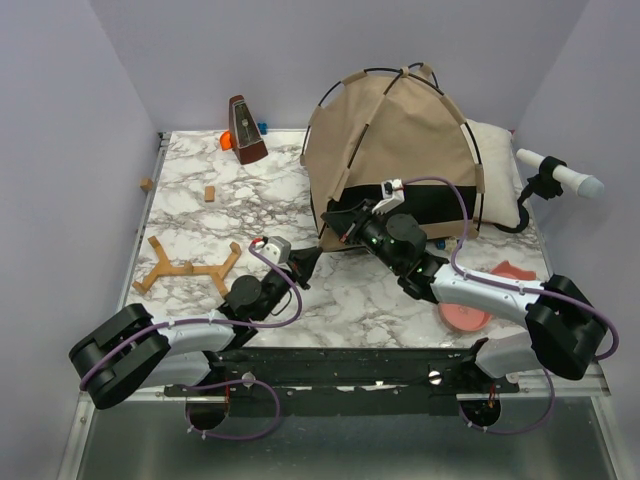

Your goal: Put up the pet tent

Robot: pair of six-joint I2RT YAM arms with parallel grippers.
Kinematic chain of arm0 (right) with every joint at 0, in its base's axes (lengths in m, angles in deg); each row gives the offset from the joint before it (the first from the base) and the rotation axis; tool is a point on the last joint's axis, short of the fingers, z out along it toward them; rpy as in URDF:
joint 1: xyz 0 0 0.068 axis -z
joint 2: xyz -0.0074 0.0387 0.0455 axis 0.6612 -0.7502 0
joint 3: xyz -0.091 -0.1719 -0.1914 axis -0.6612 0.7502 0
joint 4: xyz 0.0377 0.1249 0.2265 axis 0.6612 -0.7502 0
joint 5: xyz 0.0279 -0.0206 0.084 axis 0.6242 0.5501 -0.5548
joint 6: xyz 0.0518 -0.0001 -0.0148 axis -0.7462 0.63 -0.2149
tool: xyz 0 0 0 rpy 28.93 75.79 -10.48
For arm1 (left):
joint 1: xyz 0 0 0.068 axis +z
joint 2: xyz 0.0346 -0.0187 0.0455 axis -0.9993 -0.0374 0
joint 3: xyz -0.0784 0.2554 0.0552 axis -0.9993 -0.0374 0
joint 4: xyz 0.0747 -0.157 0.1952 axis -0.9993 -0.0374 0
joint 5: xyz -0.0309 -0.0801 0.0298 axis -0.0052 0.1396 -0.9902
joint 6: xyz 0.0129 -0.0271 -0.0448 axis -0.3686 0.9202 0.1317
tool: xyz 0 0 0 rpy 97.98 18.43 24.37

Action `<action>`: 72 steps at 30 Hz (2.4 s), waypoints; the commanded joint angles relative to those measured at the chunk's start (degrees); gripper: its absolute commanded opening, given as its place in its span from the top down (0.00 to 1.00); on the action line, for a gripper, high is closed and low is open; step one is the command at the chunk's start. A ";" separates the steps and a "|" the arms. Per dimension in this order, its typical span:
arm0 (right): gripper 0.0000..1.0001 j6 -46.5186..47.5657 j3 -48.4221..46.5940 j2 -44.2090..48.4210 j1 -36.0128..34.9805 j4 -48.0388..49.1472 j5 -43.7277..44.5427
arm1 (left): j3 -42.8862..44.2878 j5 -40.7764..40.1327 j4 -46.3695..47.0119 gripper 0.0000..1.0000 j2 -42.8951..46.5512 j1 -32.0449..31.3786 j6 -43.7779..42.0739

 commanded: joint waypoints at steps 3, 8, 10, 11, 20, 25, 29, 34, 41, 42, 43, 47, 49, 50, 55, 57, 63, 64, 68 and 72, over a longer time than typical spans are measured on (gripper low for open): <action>1.00 -0.27 -1.62 -0.72 0.78 -0.75 5.30 | -1.05 -1.18 3.59 1.00 -0.20 -0.75 0.92; 1.00 -0.49 -0.51 -0.38 0.76 -1.14 5.14 | -0.88 -1.62 3.17 1.00 0.19 -0.78 1.24; 1.00 -0.71 0.10 -0.19 0.81 -1.41 4.99 | -0.53 -2.65 1.24 1.00 0.86 -0.78 1.91; 1.00 -0.71 0.43 -0.21 0.72 -1.49 5.02 | -0.36 -2.89 0.70 1.00 1.18 -0.77 2.04; 1.00 -1.10 1.40 -0.70 0.81 -1.69 4.85 | -0.70 -3.04 0.58 1.00 2.20 -0.78 2.13; 1.00 -1.26 1.76 -0.72 0.77 -1.95 4.68 | -0.53 -3.16 0.23 1.00 2.27 -0.83 2.15; 1.00 -1.45 2.26 -0.37 0.75 -2.17 4.75 | -0.18 -3.32 -0.51 1.00 2.27 -0.78 2.56; 1.00 -1.82 2.95 -0.19 0.80 -2.33 4.63 | 0.31 -3.46 -1.35 1.00 2.22 -0.77 2.68; 1.00 -2.06 3.34 -0.62 0.75 -2.31 4.41 | 0.95 -3.30 -1.63 1.00 1.92 -0.78 2.94; 1.00 -2.11 3.43 -0.74 0.77 -2.22 4.33 | 1.05 -3.30 -1.64 1.00 1.83 -0.73 2.94; 1.00 -2.20 3.45 -0.80 0.72 -2.23 4.21 | 1.12 -3.29 -1.72 1.00 1.87 -0.78 2.94; 1.00 -2.25 3.77 -0.98 0.73 -2.21 3.92 | 1.47 -3.43 -1.70 1.00 1.67 -0.77 2.85; 1.00 -2.42 4.07 -0.98 0.72 -2.26 3.78 | 1.71 -3.43 -1.81 1.00 1.50 -0.73 2.85; 1.00 -2.36 4.18 -1.06 0.74 -2.22 3.69 | 1.93 -3.45 -1.80 1.00 1.43 -0.78 2.85; 1.00 -2.87 4.80 -1.68 0.72 -2.30 3.25 | 2.77 -3.39 -1.53 1.00 1.29 -0.76 2.59; 1.00 -3.00 5.15 -1.68 0.73 -2.30 3.19 | 2.90 -3.71 -1.59 0.98 1.68 -0.78 2.52; 1.00 -2.98 5.84 -1.51 0.76 -2.57 3.01 | 3.42 -3.95 -4.25 0.79 5.08 -0.78 1.50; 1.00 -3.00 5.85 -1.60 0.73 -2.57 2.91 | 3.58 -4.05 -4.84 0.78 5.54 -0.77 1.22; 1.00 -3.35 6.08 -1.77 0.73 -2.14 2.67 | 4.40 -3.96 -7.80 0.71 7.60 -0.69 -0.06; 1.00 -3.47 5.89 -1.62 0.78 -2.03 2.52 | 5.05 -2.00 -11.99 0.64 7.65 -0.72 -1.15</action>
